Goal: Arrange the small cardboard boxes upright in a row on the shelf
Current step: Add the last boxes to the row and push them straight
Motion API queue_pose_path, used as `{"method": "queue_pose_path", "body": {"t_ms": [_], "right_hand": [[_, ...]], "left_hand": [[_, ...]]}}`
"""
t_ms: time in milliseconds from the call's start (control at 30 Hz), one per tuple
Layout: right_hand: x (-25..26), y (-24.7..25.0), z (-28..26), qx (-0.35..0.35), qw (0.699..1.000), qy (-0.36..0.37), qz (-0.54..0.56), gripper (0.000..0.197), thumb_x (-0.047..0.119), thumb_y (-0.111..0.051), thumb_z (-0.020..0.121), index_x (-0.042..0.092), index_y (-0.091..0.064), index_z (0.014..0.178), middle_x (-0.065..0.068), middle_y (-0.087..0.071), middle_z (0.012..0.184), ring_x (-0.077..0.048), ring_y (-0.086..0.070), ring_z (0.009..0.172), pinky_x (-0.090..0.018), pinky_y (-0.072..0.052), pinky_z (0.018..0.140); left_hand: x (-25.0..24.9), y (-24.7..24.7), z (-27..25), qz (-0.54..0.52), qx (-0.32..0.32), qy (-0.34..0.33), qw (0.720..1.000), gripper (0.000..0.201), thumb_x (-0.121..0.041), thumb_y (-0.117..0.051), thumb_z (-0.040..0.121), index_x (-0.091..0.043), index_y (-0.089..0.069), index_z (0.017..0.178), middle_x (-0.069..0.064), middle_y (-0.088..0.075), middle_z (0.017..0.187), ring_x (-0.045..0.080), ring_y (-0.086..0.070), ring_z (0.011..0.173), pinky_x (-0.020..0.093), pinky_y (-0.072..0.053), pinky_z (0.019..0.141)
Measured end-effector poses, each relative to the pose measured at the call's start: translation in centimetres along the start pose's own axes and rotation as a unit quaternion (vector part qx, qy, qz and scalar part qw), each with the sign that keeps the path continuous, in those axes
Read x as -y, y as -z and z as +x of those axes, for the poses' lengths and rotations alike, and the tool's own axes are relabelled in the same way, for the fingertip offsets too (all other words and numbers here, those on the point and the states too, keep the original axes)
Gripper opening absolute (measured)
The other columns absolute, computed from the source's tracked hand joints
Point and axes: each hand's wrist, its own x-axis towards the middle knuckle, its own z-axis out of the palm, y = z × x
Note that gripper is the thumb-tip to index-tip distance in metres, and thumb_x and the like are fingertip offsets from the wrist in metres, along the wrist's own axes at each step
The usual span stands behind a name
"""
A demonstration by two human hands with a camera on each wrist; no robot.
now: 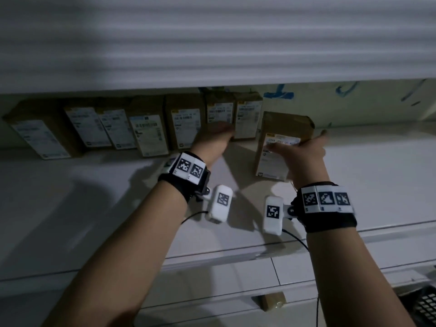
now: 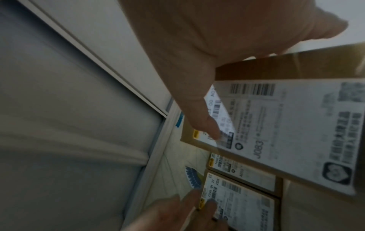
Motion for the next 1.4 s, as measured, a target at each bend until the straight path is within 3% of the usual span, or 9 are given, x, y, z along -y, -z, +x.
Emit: {"method": "queue_pose_path", "body": {"t_ms": [133,233,367,667,800,933,1033,1200,1400], "right_hand": [[-1.8,0.3,1.9,0.024,0.999,0.037,0.016,0.175,0.071,-0.092,0.002,0.038,-0.016,0.156,-0.012,-0.049,0.151,-0.037,-0.057,0.135,-0.063,-0.054,0.104],[-0.8,1.5,1.1,0.042,0.997,0.068,0.022,0.158,0.040,-0.106,0.031,0.045,-0.014,0.160,-0.003,-0.049,0.153,-0.028,-0.056,0.136,-0.052,-0.058,0.103],[-0.2,2.4,1.1,0.106,0.990,0.093,0.008,0.113,-0.003,-0.090,0.068,0.031,-0.034,0.160,0.004,-0.061,0.135,-0.022,-0.065,0.123,-0.043,-0.061,0.097],[-0.2,2.3,1.2,0.138,0.986,0.098,0.007,0.111,-0.012,-0.080,0.072,0.033,-0.029,0.159,0.000,-0.059,0.138,-0.025,-0.065,0.120,-0.053,-0.060,0.099],[-0.6,1.8,1.3,0.138,0.984,0.111,-0.009,0.118,-0.001,-0.082,0.074,0.038,-0.017,0.164,0.003,-0.058,0.143,-0.020,-0.063,0.122,-0.050,-0.060,0.099],[-1.1,1.5,2.1,0.115,0.988,0.102,0.010,0.131,0.022,-0.083,0.070,0.032,0.006,0.166,0.000,-0.062,0.148,-0.018,-0.064,0.127,-0.054,-0.056,0.105],[-1.2,1.7,2.6,0.102,0.989,0.110,0.013,0.106,0.026,-0.080,0.066,0.032,-0.029,0.159,0.004,-0.069,0.136,-0.017,-0.067,0.125,-0.055,-0.058,0.102],[-1.7,2.4,3.5,0.019,0.989,0.147,-0.002,0.063,0.011,-0.067,0.086,0.035,-0.053,0.143,0.009,-0.073,0.108,-0.015,-0.073,0.096,-0.045,-0.065,0.086],[-0.8,2.9,4.8,0.048,0.989,0.110,0.083,0.108,0.014,-0.090,0.071,0.015,-0.024,0.156,-0.002,-0.062,0.135,-0.018,-0.067,0.119,-0.047,-0.060,0.101]], "left_hand": [[-0.2,3.3,3.3,0.020,-0.108,0.036,0.993,0.025,-0.027,-0.059,0.098,-0.027,-0.059,0.073,-0.001,-0.059,0.082,0.018,-0.056,0.081,0.036,-0.045,0.083],[0.4,4.3,4.9,-0.054,-0.125,0.103,0.985,0.029,-0.025,-0.056,0.100,-0.024,-0.055,0.070,-0.001,-0.054,0.074,0.015,-0.052,0.070,0.036,-0.042,0.084],[1.1,4.5,5.4,-0.077,-0.116,0.129,0.982,0.020,-0.020,-0.054,0.100,-0.023,-0.058,0.081,-0.002,-0.058,0.085,0.020,-0.058,0.093,0.038,-0.048,0.086],[1.2,0.5,2.9,-0.122,-0.080,0.134,0.980,0.012,-0.025,-0.058,0.098,-0.019,-0.067,0.093,0.000,-0.067,0.083,0.022,-0.062,0.078,0.032,-0.048,0.076],[0.7,-4.0,0.6,-0.123,0.055,0.138,0.981,0.018,-0.038,-0.057,0.102,-0.026,-0.062,0.116,0.002,-0.071,0.121,0.025,-0.065,0.114,0.046,-0.050,0.105],[-0.1,-6.3,-0.3,-0.153,0.056,0.116,0.980,0.012,-0.040,-0.061,0.099,-0.031,-0.065,0.106,-0.001,-0.074,0.116,0.021,-0.065,0.114,0.050,-0.042,0.114],[-0.5,-6.9,-0.1,-0.179,0.042,0.095,0.978,0.032,-0.046,-0.067,0.092,-0.030,-0.068,0.120,0.000,-0.078,0.119,0.024,-0.066,0.121,0.053,-0.041,0.114],[-1.0,-8.0,0.1,-0.196,0.061,0.092,0.974,0.022,-0.031,-0.064,0.097,-0.024,-0.070,0.117,0.004,-0.079,0.115,0.022,-0.069,0.115,0.044,-0.055,0.092],[-2.1,-9.4,0.1,-0.194,0.063,0.072,0.976,0.024,-0.031,-0.067,0.095,-0.017,-0.073,0.114,0.004,-0.079,0.102,0.023,-0.072,0.100,0.041,-0.056,0.085]]}}
